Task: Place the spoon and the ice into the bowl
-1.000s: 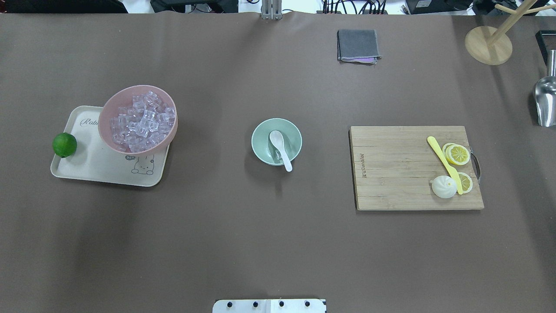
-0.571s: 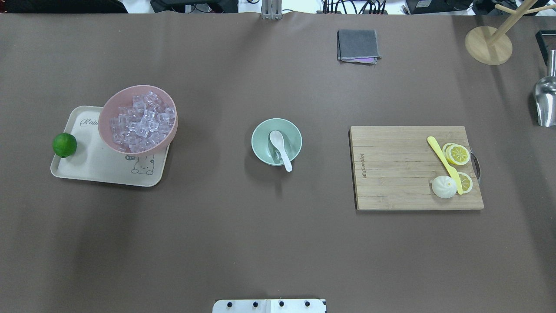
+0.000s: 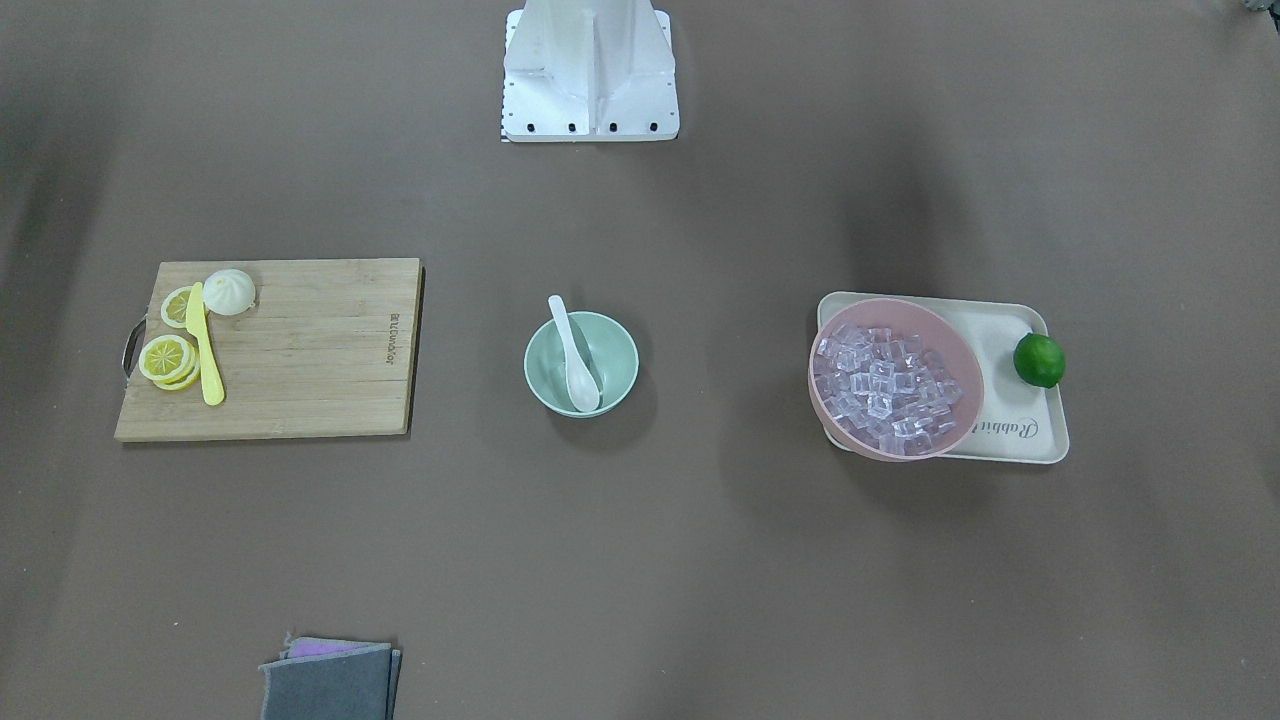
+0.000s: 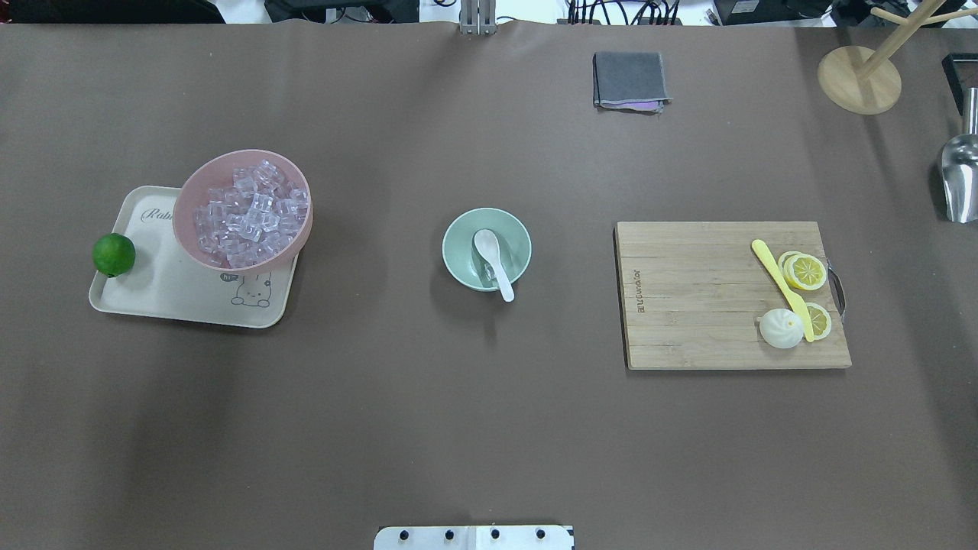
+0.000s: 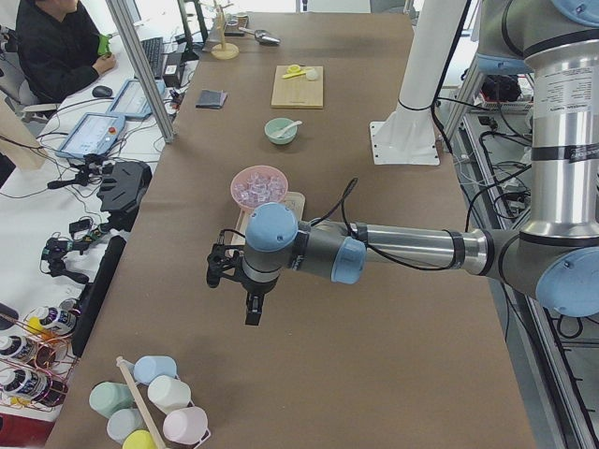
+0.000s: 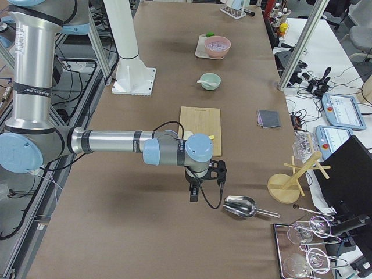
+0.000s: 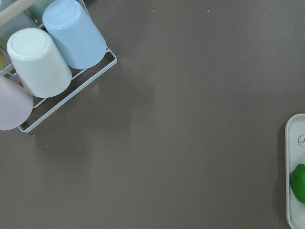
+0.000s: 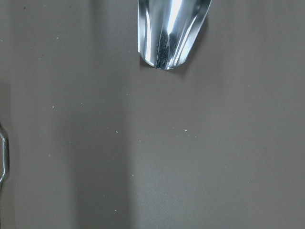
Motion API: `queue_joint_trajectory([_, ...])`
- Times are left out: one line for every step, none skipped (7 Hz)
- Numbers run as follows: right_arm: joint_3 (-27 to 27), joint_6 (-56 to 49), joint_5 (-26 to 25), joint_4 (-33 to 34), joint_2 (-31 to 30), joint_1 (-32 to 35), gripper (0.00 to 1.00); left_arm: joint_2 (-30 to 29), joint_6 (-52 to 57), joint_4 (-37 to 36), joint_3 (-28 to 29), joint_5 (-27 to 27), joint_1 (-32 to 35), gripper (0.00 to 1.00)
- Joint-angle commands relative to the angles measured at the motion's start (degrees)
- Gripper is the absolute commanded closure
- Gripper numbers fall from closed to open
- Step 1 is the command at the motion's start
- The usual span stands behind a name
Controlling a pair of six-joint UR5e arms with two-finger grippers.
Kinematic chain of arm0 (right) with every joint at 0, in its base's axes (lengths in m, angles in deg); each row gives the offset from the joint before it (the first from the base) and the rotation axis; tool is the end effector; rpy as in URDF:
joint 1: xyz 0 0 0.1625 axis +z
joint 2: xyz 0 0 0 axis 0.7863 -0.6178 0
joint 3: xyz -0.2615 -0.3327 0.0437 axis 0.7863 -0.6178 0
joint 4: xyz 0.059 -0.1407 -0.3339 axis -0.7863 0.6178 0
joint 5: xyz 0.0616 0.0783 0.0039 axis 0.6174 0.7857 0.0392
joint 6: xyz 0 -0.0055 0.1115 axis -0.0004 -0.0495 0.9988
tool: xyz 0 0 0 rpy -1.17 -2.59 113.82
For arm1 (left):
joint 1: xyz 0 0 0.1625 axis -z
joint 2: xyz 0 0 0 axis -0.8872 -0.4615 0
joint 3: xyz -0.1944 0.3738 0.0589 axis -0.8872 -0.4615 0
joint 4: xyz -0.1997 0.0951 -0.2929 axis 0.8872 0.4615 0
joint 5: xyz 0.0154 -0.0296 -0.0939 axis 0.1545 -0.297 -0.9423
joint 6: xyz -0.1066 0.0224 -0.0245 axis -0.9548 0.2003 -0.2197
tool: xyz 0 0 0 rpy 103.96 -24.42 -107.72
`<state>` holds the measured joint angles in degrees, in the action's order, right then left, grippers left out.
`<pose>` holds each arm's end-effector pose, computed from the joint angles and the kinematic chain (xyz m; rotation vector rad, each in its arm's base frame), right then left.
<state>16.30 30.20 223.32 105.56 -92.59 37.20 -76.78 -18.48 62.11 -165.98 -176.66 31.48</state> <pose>0.0479 -0.3803 0.6544 -0.0146 -0.7863 0.0166 -0.0825 -0.4142 0.6122 0.2221 0.8010 -0.0975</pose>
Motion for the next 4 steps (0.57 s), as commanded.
queue_joint_trajectory([-0.1, 0.0, 0.6, 0.1, 0.0, 0.0, 0.0, -0.2, 0.0, -0.2, 0.0, 0.2, 0.0, 0.02])
queue_joint_trajectory([-0.1, 0.0, 0.6, 0.1, 0.0, 0.0, 0.0, -0.1, 0.1, -0.2, 0.1, 0.4, 0.0, 0.02])
queue_joint_trajectory([0.0, 0.0, 0.6, 0.1, 0.0, 0.0, 0.0, -0.1, 0.1, -0.2, 0.3, 0.4, 0.0, 0.02])
queue_joint_trajectory([0.0, 0.0, 0.6, 0.1, 0.1, 0.0, 0.0, 0.0, 0.1, -0.1, 0.2, 0.4, 0.0, 0.02])
